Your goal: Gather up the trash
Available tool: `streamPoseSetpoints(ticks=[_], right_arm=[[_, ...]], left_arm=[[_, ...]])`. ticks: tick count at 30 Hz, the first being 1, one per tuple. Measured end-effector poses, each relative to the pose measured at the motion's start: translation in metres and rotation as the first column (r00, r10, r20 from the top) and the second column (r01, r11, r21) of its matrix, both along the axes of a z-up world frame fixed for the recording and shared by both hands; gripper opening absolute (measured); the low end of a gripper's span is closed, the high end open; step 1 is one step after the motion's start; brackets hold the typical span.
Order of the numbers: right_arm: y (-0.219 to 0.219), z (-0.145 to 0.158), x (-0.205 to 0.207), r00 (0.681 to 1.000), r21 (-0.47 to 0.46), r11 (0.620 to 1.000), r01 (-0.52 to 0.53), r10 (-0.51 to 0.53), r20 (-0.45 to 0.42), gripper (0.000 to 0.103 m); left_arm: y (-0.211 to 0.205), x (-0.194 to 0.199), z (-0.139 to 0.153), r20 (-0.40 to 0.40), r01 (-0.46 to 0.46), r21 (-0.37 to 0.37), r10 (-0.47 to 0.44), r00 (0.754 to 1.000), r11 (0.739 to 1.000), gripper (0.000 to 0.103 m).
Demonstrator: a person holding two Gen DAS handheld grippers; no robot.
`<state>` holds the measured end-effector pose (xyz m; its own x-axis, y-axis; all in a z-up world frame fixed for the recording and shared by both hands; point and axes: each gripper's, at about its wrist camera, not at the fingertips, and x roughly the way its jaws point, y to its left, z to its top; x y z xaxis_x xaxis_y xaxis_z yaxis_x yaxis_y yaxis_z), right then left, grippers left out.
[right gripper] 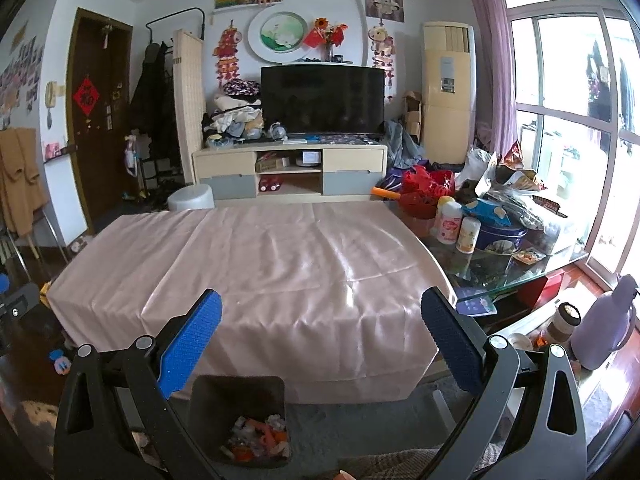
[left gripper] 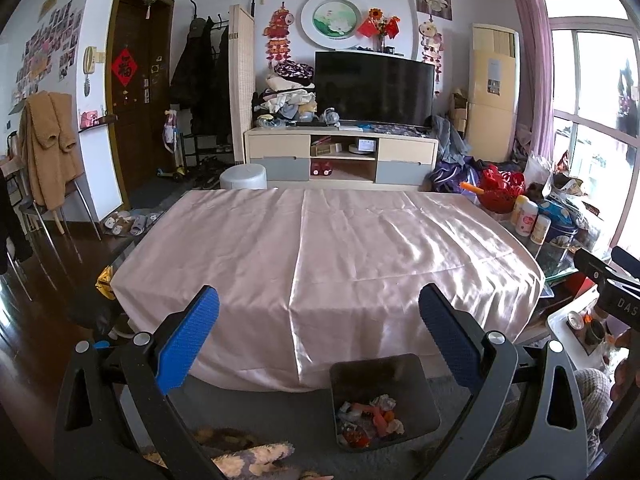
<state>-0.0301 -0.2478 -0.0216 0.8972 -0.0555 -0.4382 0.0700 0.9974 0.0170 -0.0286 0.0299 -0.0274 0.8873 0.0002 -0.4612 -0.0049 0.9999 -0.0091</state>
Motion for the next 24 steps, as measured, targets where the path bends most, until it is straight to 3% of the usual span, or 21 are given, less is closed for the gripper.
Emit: streamPoseSetpoints(ticks=[24], right_arm=[[0.0078, 0.0015, 0.0045, 1.0, 0.016, 1.0, -0.023, 0.023, -0.008, 0.1]], left_arm=[[-0.0079, 0.003, 0.0067, 0.012, 0.028, -0.011, -0.027, 1.0, 1.0, 0.095]])
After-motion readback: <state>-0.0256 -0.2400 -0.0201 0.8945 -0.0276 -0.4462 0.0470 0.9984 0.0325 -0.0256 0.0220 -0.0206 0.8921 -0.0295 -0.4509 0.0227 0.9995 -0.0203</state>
